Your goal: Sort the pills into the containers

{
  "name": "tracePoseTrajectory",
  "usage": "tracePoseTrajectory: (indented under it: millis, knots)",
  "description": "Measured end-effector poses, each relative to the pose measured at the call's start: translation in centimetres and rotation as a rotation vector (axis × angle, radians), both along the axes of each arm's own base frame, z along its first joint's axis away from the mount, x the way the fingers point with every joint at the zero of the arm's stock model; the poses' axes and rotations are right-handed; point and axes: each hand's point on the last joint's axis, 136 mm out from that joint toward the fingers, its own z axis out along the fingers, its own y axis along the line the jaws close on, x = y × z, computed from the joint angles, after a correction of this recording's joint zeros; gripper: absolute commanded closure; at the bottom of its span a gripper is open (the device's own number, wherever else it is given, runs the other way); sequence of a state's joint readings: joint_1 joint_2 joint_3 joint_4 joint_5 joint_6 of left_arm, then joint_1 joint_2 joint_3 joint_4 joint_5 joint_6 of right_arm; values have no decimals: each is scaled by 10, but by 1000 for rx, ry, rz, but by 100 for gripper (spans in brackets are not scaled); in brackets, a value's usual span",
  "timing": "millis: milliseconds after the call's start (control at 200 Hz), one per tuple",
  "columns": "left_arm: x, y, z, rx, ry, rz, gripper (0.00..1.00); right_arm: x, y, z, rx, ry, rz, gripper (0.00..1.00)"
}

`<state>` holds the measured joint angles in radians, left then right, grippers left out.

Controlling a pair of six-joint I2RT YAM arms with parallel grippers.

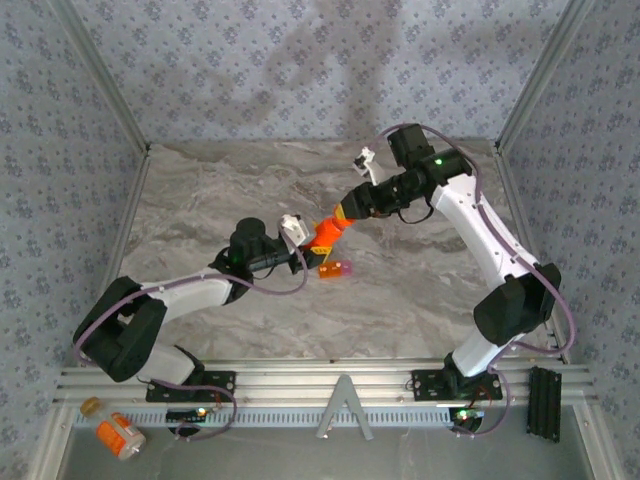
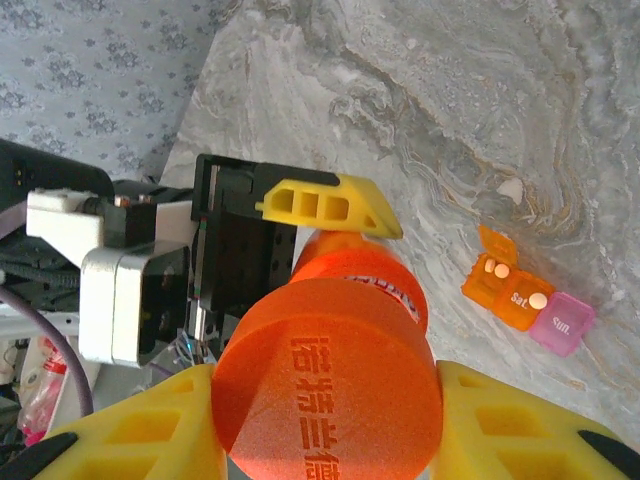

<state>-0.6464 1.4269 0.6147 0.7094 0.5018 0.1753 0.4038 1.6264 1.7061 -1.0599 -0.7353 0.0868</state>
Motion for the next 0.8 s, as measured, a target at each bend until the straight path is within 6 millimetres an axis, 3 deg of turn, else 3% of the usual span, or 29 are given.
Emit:
tracePoseTrajectory:
  millis: [340, 805]
  knots:
    - [1, -3, 12, -18, -18, -21, 100, -4, 3, -13, 4, 39, 33, 62]
    - [-5, -4, 6, 1, 0, -59, 100, -8, 7, -21, 34, 68, 65, 63]
